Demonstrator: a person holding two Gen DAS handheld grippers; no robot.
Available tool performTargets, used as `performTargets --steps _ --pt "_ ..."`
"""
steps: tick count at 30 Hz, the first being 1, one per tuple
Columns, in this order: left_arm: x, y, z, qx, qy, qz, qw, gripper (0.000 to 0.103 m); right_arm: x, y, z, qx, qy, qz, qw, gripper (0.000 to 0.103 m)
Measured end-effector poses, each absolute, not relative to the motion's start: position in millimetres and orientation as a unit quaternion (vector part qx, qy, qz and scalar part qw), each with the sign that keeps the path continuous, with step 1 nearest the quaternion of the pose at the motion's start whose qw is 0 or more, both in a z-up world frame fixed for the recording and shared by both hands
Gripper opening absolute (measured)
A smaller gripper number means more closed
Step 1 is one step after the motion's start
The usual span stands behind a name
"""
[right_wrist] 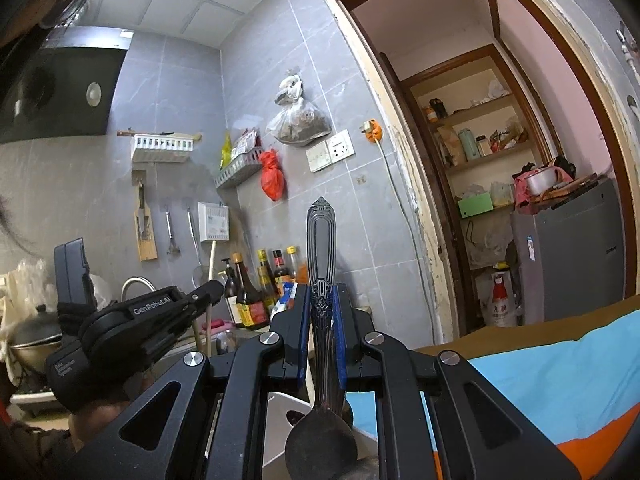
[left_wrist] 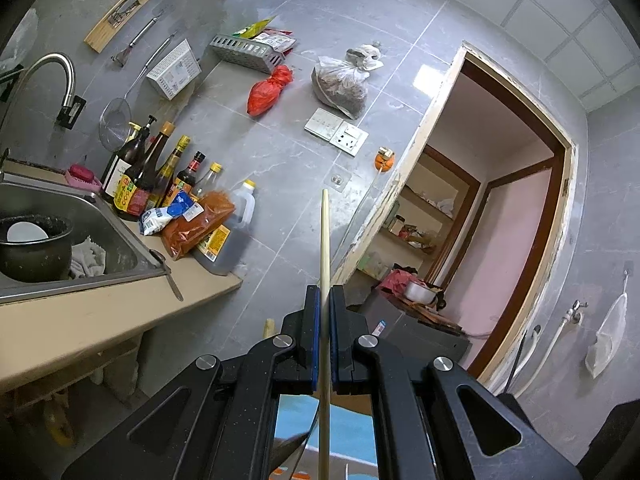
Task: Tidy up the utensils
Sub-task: 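Open the left tool over the basket while the right tool drops the spoon into it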
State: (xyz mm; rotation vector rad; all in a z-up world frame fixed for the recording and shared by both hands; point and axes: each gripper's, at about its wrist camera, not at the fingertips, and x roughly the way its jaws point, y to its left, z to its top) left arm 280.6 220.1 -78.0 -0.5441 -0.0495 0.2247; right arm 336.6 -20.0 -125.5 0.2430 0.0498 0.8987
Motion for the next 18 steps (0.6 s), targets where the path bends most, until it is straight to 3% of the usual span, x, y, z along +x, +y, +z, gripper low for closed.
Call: performTargets --steps 18 --pt "272.4 191.9 -96.5 -0.188 -0.002 0.119 0.975 0.002 319.8 -10.4 -134.5 0.037 0.039 0.438 0.898 0.009"
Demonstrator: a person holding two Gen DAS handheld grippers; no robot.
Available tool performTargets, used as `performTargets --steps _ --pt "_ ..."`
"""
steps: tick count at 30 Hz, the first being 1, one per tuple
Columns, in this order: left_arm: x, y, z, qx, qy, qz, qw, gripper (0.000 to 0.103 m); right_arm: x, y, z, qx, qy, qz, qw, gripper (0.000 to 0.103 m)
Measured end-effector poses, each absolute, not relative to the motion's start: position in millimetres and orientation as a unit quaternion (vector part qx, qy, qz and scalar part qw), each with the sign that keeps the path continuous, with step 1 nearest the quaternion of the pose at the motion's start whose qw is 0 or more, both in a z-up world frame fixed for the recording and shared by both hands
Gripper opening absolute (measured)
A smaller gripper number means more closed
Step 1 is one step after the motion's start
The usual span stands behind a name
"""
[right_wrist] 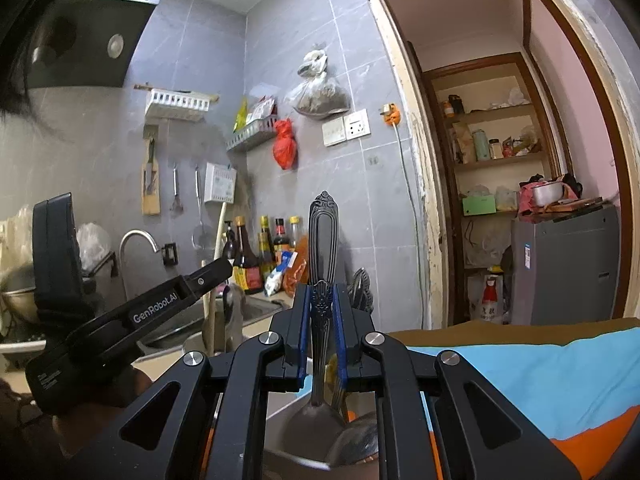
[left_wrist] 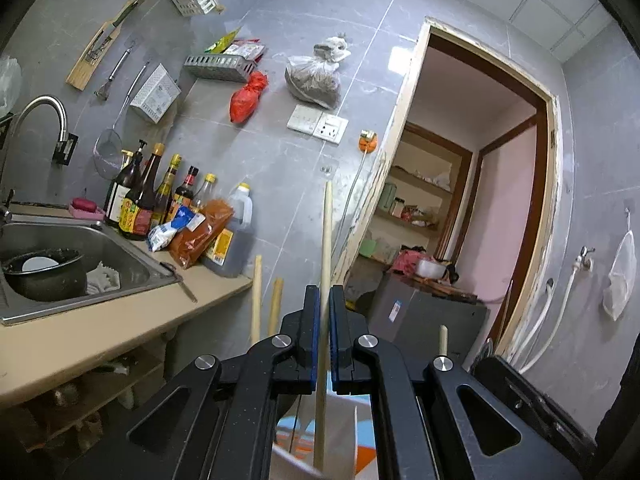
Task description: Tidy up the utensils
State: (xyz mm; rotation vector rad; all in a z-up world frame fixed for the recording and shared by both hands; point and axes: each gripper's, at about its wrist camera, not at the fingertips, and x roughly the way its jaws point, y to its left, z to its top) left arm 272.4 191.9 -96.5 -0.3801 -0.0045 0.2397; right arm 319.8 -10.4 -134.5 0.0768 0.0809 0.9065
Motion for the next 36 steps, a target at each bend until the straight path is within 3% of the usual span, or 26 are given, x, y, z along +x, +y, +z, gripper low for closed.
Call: performTargets --steps 10,12,14,18,25,27,29,34,36 --pt "263.8 185.1 -104.0 -0.176 0.072 0.096 0.977 0.004 321.1 -21.0 -135.9 0.052 0.075 0.438 0.894 0.01" --pt "262.5 182.4 -104.0 -0.171 0.085 0.091 0.977 0.008 320.9 -25.0 -135.1 0.059 0.083 0.438 0.893 0.013" --pt "260.3 180.3 -102.4 -0.173 0.097 0.084 0.976 0.022 319.4 -31.0 -131.7 0.07 0.086 0.438 0.892 0.018" --pt "251.4 176.4 -95.3 -0.182 0.111 0.088 0.973 0.026 315.6 -43.9 -120.8 0.091 0.093 0.435 0.891 0.022" --pt "233.2 157.7 -68.0 -0.184 0.135 0.104 0.968 0.054 307.8 -72.3 -93.2 0.103 0.116 0.413 0.897 0.026" --pt "227.2 151.4 -58.8 -0.183 0.138 0.106 0.968 0.064 304.7 -81.8 -84.6 0.104 0.125 0.402 0.901 0.032" --pt "222.8 146.0 -50.0 -0.182 0.141 0.107 0.967 0.08 302.1 -92.8 -75.4 0.105 0.134 0.393 0.904 0.039" --pt "211.7 130.0 -28.2 -0.17 0.161 0.12 0.965 0.095 293.5 -115.6 -57.3 0.103 0.148 0.368 0.912 0.057" --pt "207.8 124.1 -21.0 -0.163 0.166 0.124 0.965 0.095 287.8 -123.9 -49.9 0.097 0.151 0.358 0.916 0.067"
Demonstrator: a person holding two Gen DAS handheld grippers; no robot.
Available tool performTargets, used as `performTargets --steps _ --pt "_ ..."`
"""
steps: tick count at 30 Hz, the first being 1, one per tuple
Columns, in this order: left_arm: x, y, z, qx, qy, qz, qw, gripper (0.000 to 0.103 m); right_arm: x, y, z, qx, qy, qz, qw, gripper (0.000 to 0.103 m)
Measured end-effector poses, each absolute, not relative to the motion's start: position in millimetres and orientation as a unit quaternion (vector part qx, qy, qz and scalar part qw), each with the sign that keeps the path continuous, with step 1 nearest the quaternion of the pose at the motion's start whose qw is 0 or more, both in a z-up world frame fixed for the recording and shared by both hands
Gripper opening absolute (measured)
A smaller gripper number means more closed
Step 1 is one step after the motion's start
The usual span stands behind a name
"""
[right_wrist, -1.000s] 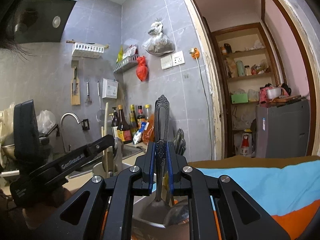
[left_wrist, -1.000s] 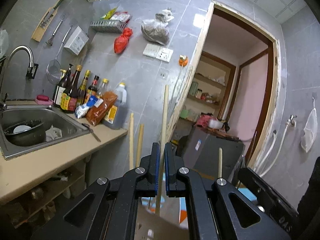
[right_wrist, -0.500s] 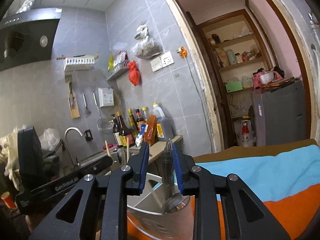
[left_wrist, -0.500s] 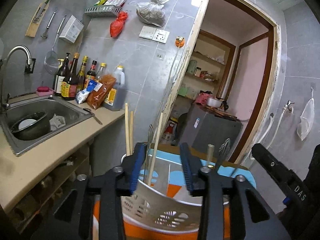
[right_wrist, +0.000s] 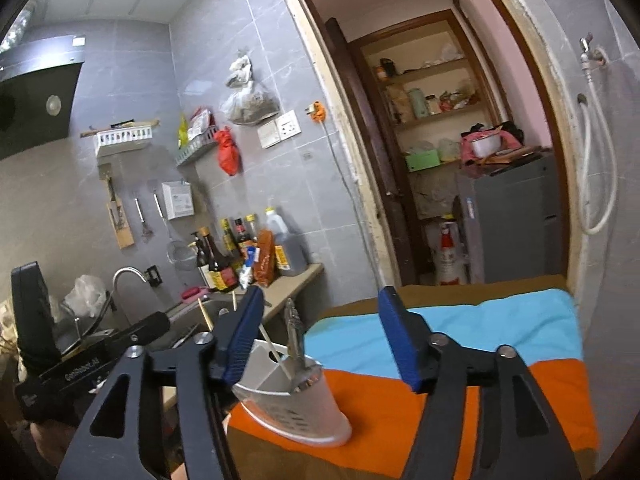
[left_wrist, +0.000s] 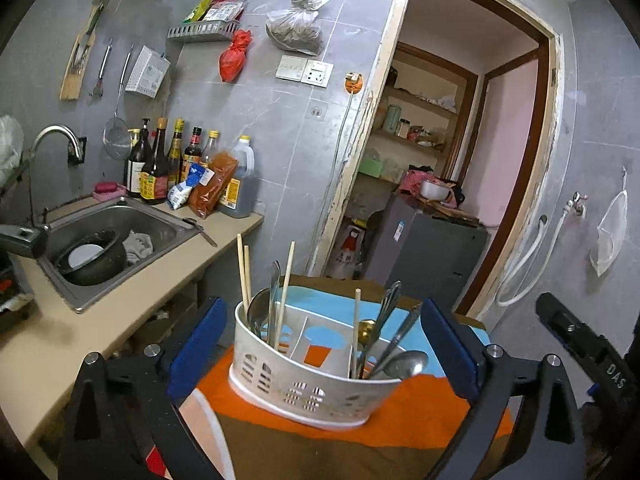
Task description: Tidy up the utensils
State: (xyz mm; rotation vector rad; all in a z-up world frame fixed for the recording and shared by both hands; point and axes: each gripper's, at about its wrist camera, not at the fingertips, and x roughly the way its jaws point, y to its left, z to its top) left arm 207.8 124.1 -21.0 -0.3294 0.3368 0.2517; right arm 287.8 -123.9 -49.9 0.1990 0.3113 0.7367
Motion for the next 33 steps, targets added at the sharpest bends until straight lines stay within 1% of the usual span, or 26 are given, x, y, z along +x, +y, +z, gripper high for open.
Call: performTargets --steps 1,3,7,9,11,19,25,33 --pt "205.9 121.5 -19.3 -0.16 0.169 0.125 0.965 0.095 283.5 -128.9 -45.3 0.093 0.154 0.349 0.92 0.07" --pt "200.6 115.4 -13.3 -0.151 0.177 0.126 0.964 0.096 276.0 -137.2 -39.2 0.091 0.157 0.338 0.923 0.079" --pt "185.2 104.4 -4.3 -0.136 0.181 0.124 0.966 0.096 257.8 -150.6 -28.0 0.078 0.163 0.312 0.933 0.087" --pt "176.7 99.8 -1.9 -0.131 0.18 0.12 0.967 0.096 248.0 -155.4 -23.7 0.07 0.164 0.3 0.937 0.099" --pt "168.1 96.2 -0.2 -0.127 0.181 0.114 0.969 0.096 234.7 -160.7 -19.8 0.063 0.162 0.289 0.941 0.103" --pt "119.6 80.1 -0.8 -0.098 0.197 0.088 0.971 0.096 173.7 -174.6 -16.3 0.046 0.164 0.246 0.954 0.103" --pt "81.9 71.8 -12.4 -0.078 0.208 0.066 0.973 0.097 122.5 -185.4 -25.7 0.04 0.164 0.224 0.96 0.103" --pt "38.6 69.4 -28.1 -0.076 0.212 0.051 0.973 0.097 78.2 -194.5 -29.9 0.026 0.163 0.211 0.963 0.103"
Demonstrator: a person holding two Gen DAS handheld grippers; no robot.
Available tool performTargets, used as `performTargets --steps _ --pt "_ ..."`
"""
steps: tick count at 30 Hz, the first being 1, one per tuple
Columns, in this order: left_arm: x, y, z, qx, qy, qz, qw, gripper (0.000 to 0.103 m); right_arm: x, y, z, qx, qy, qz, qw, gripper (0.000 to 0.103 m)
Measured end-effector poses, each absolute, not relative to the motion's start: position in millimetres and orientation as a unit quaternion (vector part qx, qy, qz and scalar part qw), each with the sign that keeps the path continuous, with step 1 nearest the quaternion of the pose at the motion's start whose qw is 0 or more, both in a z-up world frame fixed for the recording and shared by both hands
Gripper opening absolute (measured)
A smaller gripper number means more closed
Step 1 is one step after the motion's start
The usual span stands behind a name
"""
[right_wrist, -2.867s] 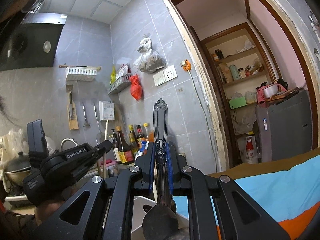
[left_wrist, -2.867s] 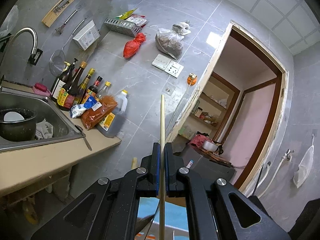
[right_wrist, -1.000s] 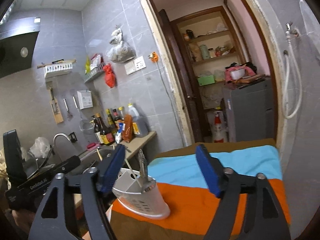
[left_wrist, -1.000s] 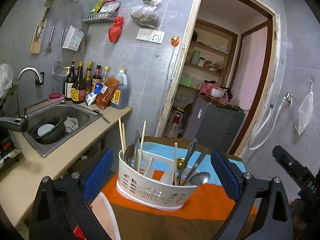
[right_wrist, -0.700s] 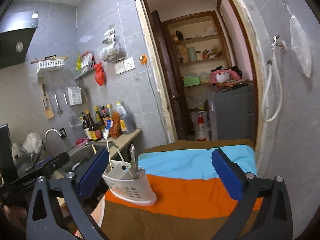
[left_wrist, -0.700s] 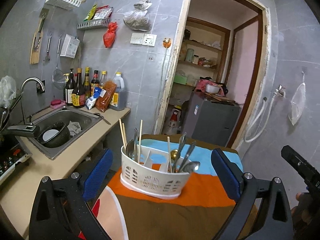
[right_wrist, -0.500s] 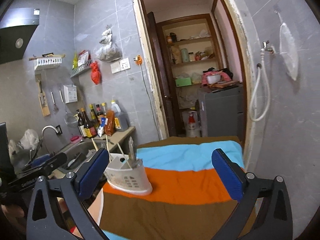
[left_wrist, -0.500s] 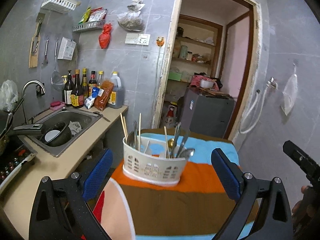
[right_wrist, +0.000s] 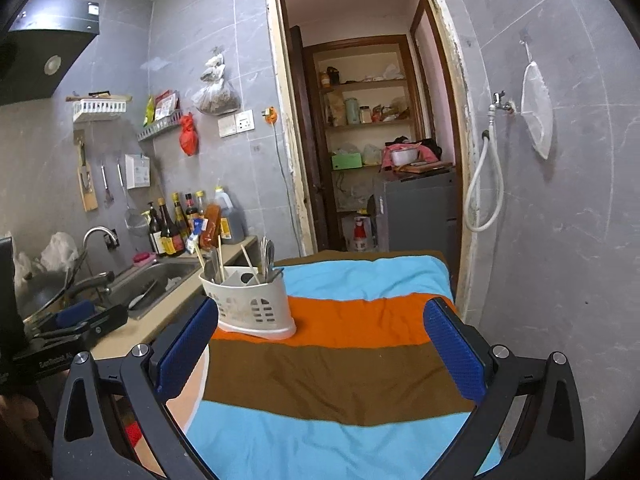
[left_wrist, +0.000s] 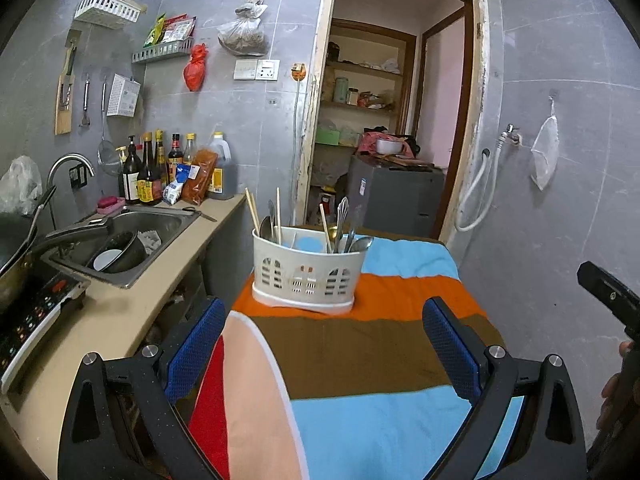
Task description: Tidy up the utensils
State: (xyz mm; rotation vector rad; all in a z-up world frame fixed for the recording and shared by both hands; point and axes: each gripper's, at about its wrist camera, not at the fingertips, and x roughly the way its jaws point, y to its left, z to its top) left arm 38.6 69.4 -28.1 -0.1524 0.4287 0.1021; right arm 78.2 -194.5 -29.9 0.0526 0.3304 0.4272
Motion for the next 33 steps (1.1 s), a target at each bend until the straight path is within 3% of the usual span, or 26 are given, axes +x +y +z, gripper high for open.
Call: performTargets --steps 33 --pt "21.7 59.9 -24.9 -0.077 0.202 0.051 0.975 0.097 62.9 -195.6 -41.1 0.019 0.181 0.21 0.961 0.103"
